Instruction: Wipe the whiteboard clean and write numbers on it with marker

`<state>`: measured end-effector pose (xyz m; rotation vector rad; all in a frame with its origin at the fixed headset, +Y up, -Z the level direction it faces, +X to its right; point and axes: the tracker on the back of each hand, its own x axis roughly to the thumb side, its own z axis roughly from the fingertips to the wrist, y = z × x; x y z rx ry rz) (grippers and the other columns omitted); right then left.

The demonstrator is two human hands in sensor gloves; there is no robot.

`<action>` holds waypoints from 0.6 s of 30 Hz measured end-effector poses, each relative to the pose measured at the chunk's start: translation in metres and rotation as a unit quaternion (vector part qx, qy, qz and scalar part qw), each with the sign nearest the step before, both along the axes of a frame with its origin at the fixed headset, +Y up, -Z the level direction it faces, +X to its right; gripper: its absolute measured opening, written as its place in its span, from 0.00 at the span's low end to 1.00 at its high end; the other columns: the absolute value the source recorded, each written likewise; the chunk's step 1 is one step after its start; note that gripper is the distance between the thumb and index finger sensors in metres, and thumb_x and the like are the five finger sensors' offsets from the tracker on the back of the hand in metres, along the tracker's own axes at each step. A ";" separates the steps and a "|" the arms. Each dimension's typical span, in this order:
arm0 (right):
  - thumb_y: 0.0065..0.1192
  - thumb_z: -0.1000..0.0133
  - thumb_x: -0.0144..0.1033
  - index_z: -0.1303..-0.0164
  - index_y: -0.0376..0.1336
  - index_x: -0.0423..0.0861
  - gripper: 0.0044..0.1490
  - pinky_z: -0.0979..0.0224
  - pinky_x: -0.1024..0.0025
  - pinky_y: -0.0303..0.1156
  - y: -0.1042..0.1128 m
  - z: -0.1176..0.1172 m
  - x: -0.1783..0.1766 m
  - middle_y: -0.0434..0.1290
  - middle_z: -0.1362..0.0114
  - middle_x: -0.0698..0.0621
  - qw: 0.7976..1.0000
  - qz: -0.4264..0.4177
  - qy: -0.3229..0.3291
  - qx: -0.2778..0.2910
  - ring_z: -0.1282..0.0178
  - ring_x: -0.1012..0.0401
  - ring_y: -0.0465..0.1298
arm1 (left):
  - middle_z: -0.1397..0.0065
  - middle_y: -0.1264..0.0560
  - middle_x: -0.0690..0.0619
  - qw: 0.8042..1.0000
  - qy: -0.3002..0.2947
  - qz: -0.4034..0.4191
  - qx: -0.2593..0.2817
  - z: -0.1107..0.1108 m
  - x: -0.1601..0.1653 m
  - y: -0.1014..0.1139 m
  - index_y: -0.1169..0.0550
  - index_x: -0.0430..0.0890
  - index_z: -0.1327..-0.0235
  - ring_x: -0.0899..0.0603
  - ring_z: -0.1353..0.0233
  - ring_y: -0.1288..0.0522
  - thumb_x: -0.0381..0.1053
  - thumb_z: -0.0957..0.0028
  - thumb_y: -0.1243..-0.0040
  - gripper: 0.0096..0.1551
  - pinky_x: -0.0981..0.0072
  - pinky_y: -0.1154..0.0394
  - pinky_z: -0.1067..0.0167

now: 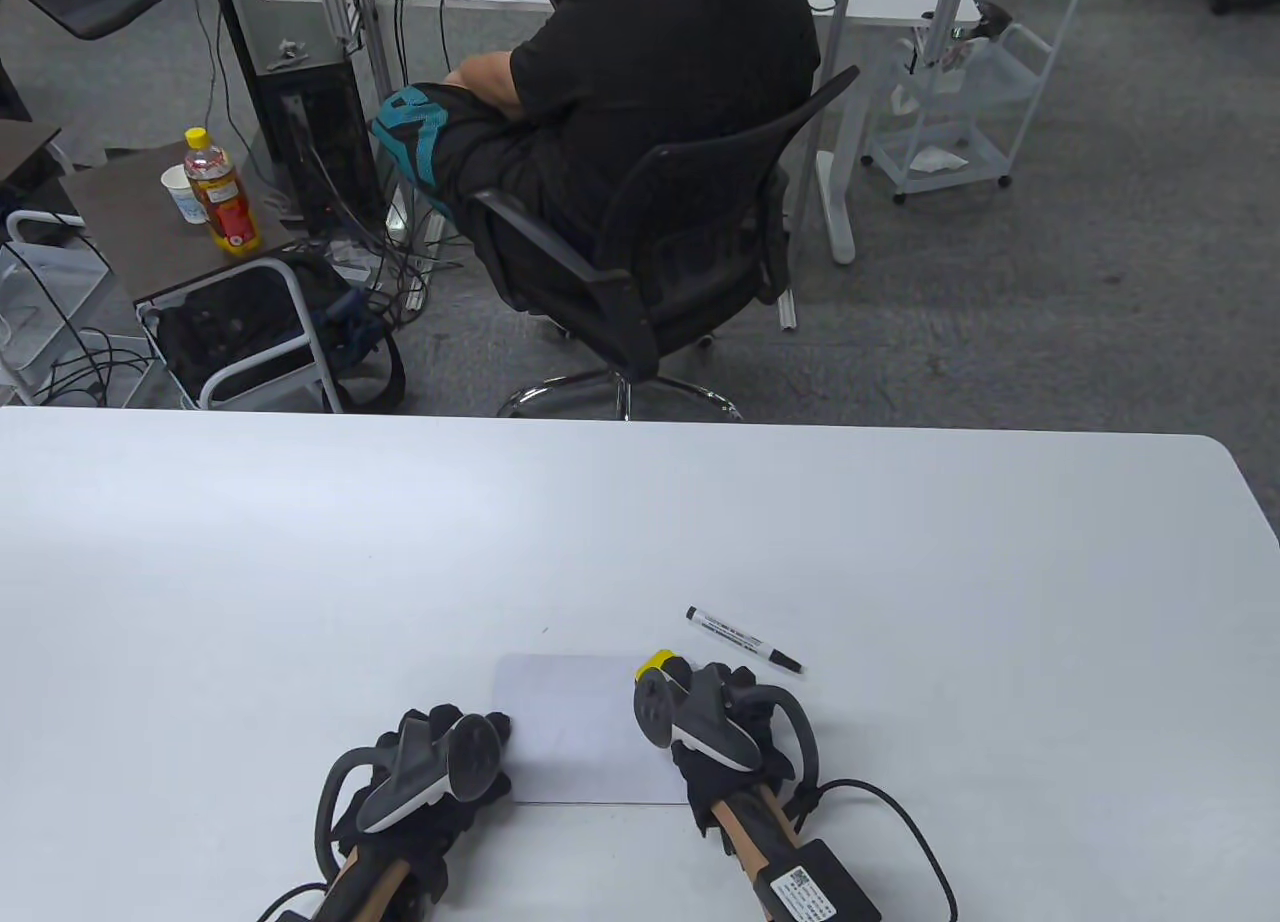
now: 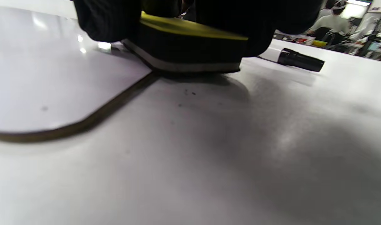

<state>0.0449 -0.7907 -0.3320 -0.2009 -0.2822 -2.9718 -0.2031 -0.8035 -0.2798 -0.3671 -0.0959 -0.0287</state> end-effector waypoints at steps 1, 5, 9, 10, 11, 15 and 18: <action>0.59 0.38 0.50 0.19 0.52 0.49 0.39 0.36 0.47 0.68 -0.001 0.004 -0.003 0.67 0.24 0.30 1.000 0.002 -0.005 0.006 0.33 0.39 0.71 | 0.15 0.42 0.48 1.000 0.000 0.000 0.000 0.000 0.000 0.000 0.39 0.66 0.17 0.37 0.19 0.42 0.69 0.39 0.50 0.36 0.43 0.38 0.21; 0.60 0.40 0.47 0.21 0.52 0.53 0.37 0.33 0.44 0.65 -0.001 0.029 -0.016 0.64 0.20 0.33 0.990 -0.048 0.130 -0.020 0.29 0.39 0.67 | 0.15 0.42 0.48 1.000 -0.001 -0.005 0.002 0.000 0.001 0.000 0.39 0.65 0.17 0.37 0.19 0.41 0.69 0.39 0.50 0.36 0.43 0.38 0.21; 0.63 0.42 0.48 0.23 0.52 0.58 0.38 0.31 0.43 0.63 0.001 0.031 -0.014 0.63 0.18 0.39 0.975 -0.063 0.209 -0.044 0.25 0.42 0.65 | 0.15 0.42 0.48 1.000 -0.002 -0.004 -0.001 0.000 0.001 0.000 0.39 0.66 0.17 0.37 0.19 0.41 0.69 0.39 0.50 0.35 0.43 0.38 0.21; 0.63 0.41 0.47 0.22 0.53 0.56 0.37 0.32 0.44 0.65 0.001 0.024 -0.010 0.64 0.19 0.37 0.983 -0.057 0.170 -0.035 0.27 0.41 0.66 | 0.15 0.42 0.48 1.000 -0.002 -0.003 -0.001 0.000 0.001 0.000 0.39 0.66 0.17 0.37 0.19 0.41 0.69 0.39 0.50 0.36 0.43 0.38 0.21; 0.62 0.41 0.48 0.22 0.52 0.56 0.37 0.33 0.45 0.66 0.000 0.014 -0.005 0.65 0.20 0.36 0.994 -0.034 0.101 -0.017 0.28 0.41 0.68 | 0.15 0.42 0.48 1.000 -0.002 -0.003 -0.002 0.000 0.001 0.000 0.39 0.65 0.17 0.37 0.19 0.41 0.69 0.39 0.50 0.36 0.43 0.38 0.21; 0.60 0.40 0.50 0.21 0.53 0.52 0.38 0.36 0.47 0.68 -0.001 -0.010 -0.005 0.66 0.23 0.31 0.998 -0.049 0.031 -0.010 0.32 0.39 0.70 | 0.15 0.43 0.48 1.000 -0.003 -0.003 -0.004 0.000 0.001 0.000 0.39 0.66 0.17 0.37 0.19 0.42 0.68 0.39 0.50 0.35 0.43 0.38 0.21; 0.59 0.39 0.50 0.20 0.53 0.50 0.39 0.36 0.48 0.68 -0.004 -0.012 -0.019 0.66 0.23 0.31 0.999 -0.034 0.021 0.016 0.33 0.39 0.70 | 0.15 0.43 0.48 1.000 -0.003 -0.003 -0.005 0.000 0.001 -0.001 0.39 0.65 0.16 0.37 0.19 0.42 0.68 0.39 0.50 0.36 0.43 0.38 0.21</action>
